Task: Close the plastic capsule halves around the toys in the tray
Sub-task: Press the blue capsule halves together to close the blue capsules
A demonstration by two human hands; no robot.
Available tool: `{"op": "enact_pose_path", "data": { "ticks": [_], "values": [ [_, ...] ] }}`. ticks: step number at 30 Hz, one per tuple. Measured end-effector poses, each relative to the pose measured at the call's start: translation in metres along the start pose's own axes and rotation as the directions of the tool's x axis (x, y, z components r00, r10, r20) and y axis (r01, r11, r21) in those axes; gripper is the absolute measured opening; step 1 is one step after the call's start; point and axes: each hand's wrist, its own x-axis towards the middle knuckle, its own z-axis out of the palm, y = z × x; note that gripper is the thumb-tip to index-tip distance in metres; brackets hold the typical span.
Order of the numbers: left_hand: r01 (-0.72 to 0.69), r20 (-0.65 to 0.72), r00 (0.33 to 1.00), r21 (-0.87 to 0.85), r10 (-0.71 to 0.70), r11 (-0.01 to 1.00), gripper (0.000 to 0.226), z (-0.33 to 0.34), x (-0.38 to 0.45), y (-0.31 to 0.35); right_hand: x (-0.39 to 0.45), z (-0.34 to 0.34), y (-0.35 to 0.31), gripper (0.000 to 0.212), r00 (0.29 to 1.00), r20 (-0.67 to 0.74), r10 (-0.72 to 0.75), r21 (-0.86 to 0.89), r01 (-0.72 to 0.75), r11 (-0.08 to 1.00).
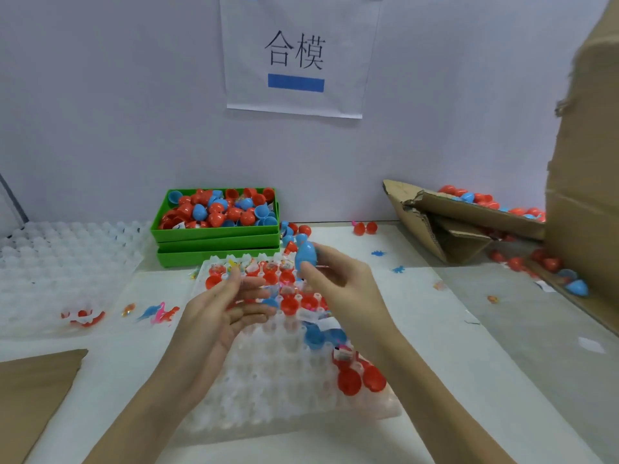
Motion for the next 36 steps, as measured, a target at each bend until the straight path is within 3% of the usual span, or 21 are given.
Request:
{"op": "enact_pose_path", "data": {
  "ticks": [1, 3, 4, 5, 7, 9, 11, 17, 19, 22, 25, 28, 30, 33, 36],
  "values": [
    [0.000, -0.035, 0.999, -0.014, 0.000, 1.000, 0.048, -0.002, 0.002, 0.002, 0.013, -0.010, -0.003, 0.034, 0.988, 0.017, 0.152, 0.284, -0.150, 0.947],
    [-0.008, -0.080, 0.997, -0.013, 0.007, 1.000, 0.046, -0.007, 0.003, 0.004, 0.047, -0.034, -0.010, 0.029, 0.948, 0.116, 0.295, 0.752, -0.278, 0.598],
    [-0.009, -0.090, 0.996, -0.006, 0.008, 1.000, 0.045, -0.007, 0.003, 0.004, 0.067, -0.047, -0.016, 0.027, 0.940, 0.110, 0.323, 0.868, -0.249, 0.429],
    [-0.008, -0.094, 0.996, 0.000, 0.008, 1.000, 0.045, -0.007, 0.002, 0.004, 0.088, -0.059, -0.021, 0.029, 0.935, 0.061, 0.350, 0.924, -0.185, 0.335],
    [-0.002, -0.090, 0.996, 0.017, 0.004, 1.000, 0.045, -0.005, 0.001, 0.005, 0.127, -0.080, -0.033, 0.039, 0.922, -0.057, 0.382, 0.959, -0.056, 0.278],
    [0.002, -0.079, 0.997, 0.032, 0.000, 0.999, 0.047, -0.006, 0.001, 0.006, 0.152, -0.096, -0.039, 0.045, 0.890, -0.139, 0.434, 0.953, 0.002, 0.302],
    [-0.003, -0.052, 0.999, 0.046, 0.006, 0.999, 0.048, -0.007, 0.002, 0.008, 0.160, -0.106, -0.035, 0.047, 0.864, -0.167, 0.474, 0.916, -0.043, 0.400],
    [-0.117, 0.092, 0.991, 0.252, 0.097, 0.961, 0.033, 0.001, -0.008, 0.010, 0.105, -0.090, -0.002, 0.034, 0.942, -0.069, 0.329, 0.605, -0.222, 0.764],
    [-0.212, 0.185, 0.971, 0.391, 0.150, 0.896, 0.023, 0.006, -0.013, 0.009, 0.077, -0.079, 0.004, 0.030, 0.948, -0.066, 0.313, 0.486, -0.243, 0.840],
    [-0.374, 0.320, 0.922, 0.592, 0.218, 0.714, 0.011, 0.012, -0.020, 0.003, 0.038, -0.061, 0.009, 0.027, 0.963, -0.074, 0.260, 0.236, -0.236, 0.943],
    [-0.548, 0.492, 0.834, 0.679, 0.251, 0.488, 0.003, 0.014, -0.023, -0.007, 0.019, -0.046, 0.013, 0.030, 0.976, -0.088, 0.198, -0.017, -0.201, 0.980],
    [-0.641, 0.609, 0.767, 0.719, 0.201, 0.269, 0.028, 0.014, -0.023, -0.016, 0.015, -0.037, 0.015, 0.034, 0.987, -0.059, 0.148, -0.123, -0.155, 0.980],
    [-0.653, 0.634, 0.757, 0.740, 0.157, 0.163, 0.043, 0.015, -0.024, -0.019, 0.016, -0.035, 0.019, 0.035, 0.991, -0.049, 0.121, -0.187, -0.128, 0.974],
    [-0.618, 0.615, 0.786, 0.784, 0.054, 0.065, 0.058, 0.016, -0.023, -0.024, 0.016, -0.033, 0.024, 0.034, 0.995, -0.012, 0.098, -0.236, -0.098, 0.967],
    [-0.600, 0.599, 0.800, 0.798, 0.036, 0.054, 0.058, 0.017, -0.023, -0.025, 0.016, -0.032, 0.027, 0.034, 0.998, 0.012, 0.067, -0.289, -0.061, 0.955]
  ]
}}
